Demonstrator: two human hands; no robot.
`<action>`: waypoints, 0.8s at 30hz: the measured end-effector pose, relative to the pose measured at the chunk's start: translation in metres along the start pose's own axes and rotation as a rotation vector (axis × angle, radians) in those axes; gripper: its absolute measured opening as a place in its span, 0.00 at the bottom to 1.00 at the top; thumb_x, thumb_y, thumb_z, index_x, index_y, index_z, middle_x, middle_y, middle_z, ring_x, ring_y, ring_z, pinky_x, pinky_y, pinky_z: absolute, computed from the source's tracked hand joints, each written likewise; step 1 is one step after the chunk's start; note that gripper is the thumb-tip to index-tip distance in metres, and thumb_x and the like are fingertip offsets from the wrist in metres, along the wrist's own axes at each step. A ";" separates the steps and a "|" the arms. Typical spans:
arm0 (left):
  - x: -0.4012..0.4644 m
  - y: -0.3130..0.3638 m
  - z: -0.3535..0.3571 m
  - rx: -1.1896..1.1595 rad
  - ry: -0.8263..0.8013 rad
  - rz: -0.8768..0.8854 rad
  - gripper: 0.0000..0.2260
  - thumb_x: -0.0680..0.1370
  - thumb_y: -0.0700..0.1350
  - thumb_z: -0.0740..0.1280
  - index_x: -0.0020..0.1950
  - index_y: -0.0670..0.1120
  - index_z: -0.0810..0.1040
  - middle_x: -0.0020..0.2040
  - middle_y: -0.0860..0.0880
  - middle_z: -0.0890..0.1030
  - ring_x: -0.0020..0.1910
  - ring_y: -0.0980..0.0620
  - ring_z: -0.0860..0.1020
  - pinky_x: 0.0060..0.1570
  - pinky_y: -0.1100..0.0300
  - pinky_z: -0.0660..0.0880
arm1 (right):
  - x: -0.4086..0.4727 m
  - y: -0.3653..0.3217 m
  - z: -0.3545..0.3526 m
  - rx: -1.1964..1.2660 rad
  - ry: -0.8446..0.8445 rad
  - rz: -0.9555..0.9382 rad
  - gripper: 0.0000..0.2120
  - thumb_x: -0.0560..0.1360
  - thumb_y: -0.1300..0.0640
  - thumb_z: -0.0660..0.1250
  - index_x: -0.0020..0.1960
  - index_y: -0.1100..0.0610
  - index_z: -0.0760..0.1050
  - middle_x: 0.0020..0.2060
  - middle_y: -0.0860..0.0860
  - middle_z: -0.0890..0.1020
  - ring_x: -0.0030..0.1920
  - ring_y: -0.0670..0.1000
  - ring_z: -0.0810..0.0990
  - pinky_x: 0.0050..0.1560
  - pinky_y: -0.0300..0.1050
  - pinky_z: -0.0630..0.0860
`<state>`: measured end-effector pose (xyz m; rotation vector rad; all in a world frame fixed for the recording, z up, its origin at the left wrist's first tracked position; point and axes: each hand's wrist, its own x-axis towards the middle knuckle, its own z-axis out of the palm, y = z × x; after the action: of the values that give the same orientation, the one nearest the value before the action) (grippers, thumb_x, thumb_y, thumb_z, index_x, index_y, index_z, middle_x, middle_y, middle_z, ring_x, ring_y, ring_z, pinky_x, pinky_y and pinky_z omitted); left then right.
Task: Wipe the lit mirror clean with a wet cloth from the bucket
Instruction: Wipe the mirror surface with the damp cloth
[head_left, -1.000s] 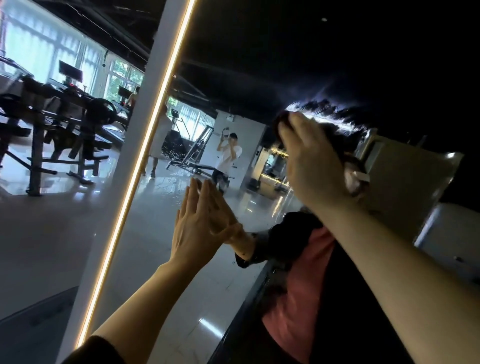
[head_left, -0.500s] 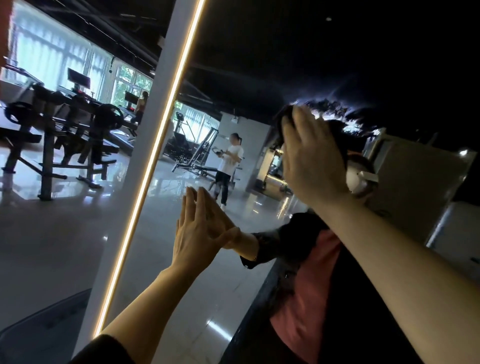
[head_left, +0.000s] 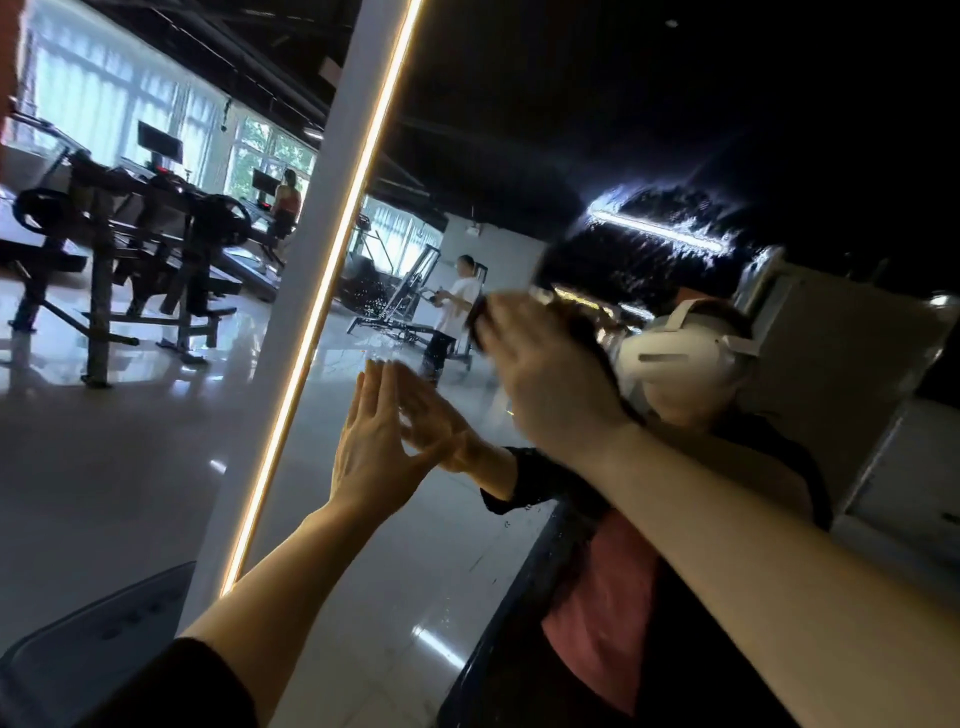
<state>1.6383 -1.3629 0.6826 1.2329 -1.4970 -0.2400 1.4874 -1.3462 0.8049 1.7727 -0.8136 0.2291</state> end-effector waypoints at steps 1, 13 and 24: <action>0.000 -0.001 0.003 0.026 -0.025 0.001 0.55 0.66 0.66 0.69 0.80 0.46 0.40 0.80 0.49 0.38 0.79 0.49 0.39 0.77 0.44 0.46 | -0.008 -0.012 0.005 0.031 -0.050 -0.102 0.25 0.75 0.64 0.57 0.72 0.65 0.70 0.72 0.64 0.69 0.74 0.62 0.67 0.76 0.55 0.60; 0.016 -0.016 -0.002 0.009 0.022 0.022 0.56 0.64 0.67 0.69 0.80 0.47 0.41 0.80 0.50 0.39 0.79 0.49 0.41 0.77 0.43 0.49 | 0.032 0.011 -0.003 -0.007 0.076 0.140 0.26 0.76 0.64 0.54 0.74 0.66 0.65 0.74 0.65 0.65 0.76 0.63 0.62 0.77 0.59 0.57; 0.023 -0.037 -0.032 0.081 0.026 0.084 0.51 0.65 0.67 0.66 0.80 0.47 0.49 0.81 0.47 0.47 0.79 0.48 0.44 0.76 0.40 0.47 | 0.061 0.016 -0.010 -0.002 0.139 0.264 0.22 0.78 0.65 0.58 0.72 0.65 0.68 0.72 0.65 0.68 0.72 0.64 0.68 0.74 0.56 0.62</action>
<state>1.6886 -1.3823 0.6809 1.2298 -1.5449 -0.1078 1.5256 -1.3645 0.8529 1.6246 -0.9447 0.5197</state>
